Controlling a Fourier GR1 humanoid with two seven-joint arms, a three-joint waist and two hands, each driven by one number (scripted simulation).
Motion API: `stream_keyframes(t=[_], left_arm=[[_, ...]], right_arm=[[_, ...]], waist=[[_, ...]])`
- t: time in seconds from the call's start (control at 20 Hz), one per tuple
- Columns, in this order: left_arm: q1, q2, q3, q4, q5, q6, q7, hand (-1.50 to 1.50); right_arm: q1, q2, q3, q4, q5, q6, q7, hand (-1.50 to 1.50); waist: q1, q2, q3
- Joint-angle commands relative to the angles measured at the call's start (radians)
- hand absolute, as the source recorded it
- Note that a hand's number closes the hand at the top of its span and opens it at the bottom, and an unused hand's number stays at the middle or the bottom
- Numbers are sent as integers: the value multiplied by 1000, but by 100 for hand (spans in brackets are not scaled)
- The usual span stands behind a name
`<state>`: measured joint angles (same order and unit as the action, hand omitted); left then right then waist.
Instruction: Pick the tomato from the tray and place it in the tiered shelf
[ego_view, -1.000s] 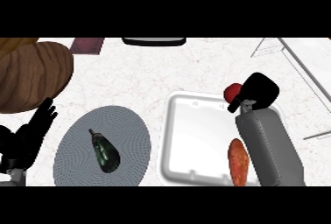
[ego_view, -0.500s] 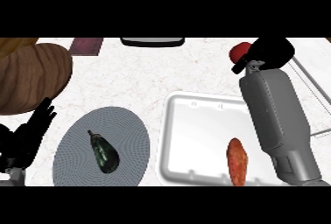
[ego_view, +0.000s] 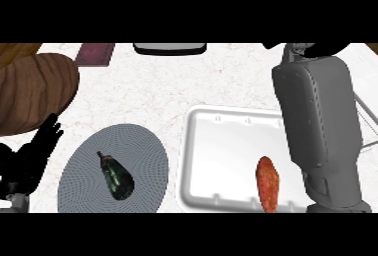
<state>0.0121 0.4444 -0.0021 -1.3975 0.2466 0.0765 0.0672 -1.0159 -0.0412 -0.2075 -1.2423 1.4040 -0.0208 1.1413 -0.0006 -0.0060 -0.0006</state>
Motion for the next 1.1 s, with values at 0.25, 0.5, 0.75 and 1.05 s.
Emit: stream_keyframes(t=[0.25, 0.5, 0.75, 1.05], left_arm=[[60, -8, 9, -65, 3, -26, -3, 0], [4, 13, 34, -3, -6, -40, 1, 0], [15, -22, 11, -44, -24, -5, 19, 0], [60, -13, 43, -2, -11, -58, -57, 0]], right_arm=[[-111, 24, -2, -136, 151, 79, 185, 150], [-204, -62, -62, -101, 228, 178, 147, 150], [-275, -139, -121, -26, 293, 310, 103, 150], [-310, -203, -192, 56, 305, 331, 28, 150]], waist=[[10, 1, 0], [4, 2, 0], [7, 2, 0], [12, 5, 0]])
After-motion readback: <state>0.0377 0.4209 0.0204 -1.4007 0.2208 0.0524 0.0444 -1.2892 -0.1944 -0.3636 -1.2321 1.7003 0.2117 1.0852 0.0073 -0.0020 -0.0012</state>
